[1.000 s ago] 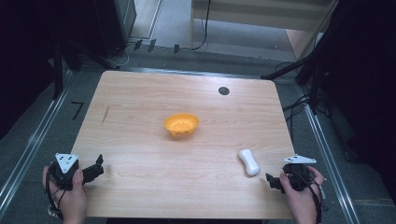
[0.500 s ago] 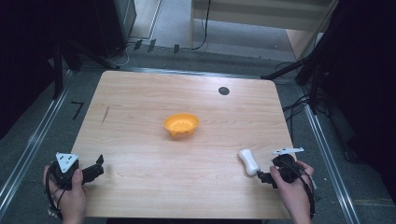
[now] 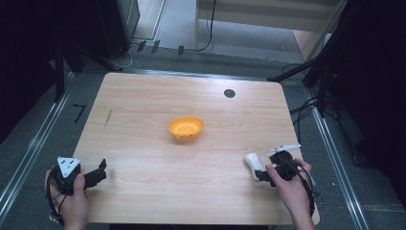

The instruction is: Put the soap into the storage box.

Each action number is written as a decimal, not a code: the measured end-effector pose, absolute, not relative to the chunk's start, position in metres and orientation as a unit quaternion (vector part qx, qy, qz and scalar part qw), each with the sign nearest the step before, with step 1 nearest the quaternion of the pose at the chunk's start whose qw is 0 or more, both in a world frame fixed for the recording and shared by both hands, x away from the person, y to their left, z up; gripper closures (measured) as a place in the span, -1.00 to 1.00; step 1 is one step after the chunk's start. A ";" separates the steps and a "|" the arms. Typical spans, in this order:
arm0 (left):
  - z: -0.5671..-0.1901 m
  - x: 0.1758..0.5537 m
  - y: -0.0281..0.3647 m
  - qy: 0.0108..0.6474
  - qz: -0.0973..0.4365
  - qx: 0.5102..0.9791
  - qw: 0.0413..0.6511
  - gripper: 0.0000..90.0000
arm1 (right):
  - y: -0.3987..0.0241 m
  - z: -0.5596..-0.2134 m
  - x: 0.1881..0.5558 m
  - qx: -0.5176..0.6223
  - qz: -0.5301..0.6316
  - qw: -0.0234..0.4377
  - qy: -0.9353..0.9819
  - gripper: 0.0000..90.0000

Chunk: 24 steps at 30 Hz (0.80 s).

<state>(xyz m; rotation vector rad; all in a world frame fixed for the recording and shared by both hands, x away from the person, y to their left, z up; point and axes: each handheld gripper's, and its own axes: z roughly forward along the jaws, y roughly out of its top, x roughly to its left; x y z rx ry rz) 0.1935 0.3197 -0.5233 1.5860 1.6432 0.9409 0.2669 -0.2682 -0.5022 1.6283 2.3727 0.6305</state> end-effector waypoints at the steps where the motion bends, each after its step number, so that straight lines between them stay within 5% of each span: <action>1: -0.523 0.194 0.320 0.628 0.359 0.606 0.330 -0.97 | -0.265 -0.503 0.269 0.546 0.208 0.098 0.806 -0.81; 24: -0.523 0.194 0.319 0.629 0.356 0.608 0.329 -0.97 | -0.235 -0.506 0.288 0.535 0.182 0.099 0.819 -0.57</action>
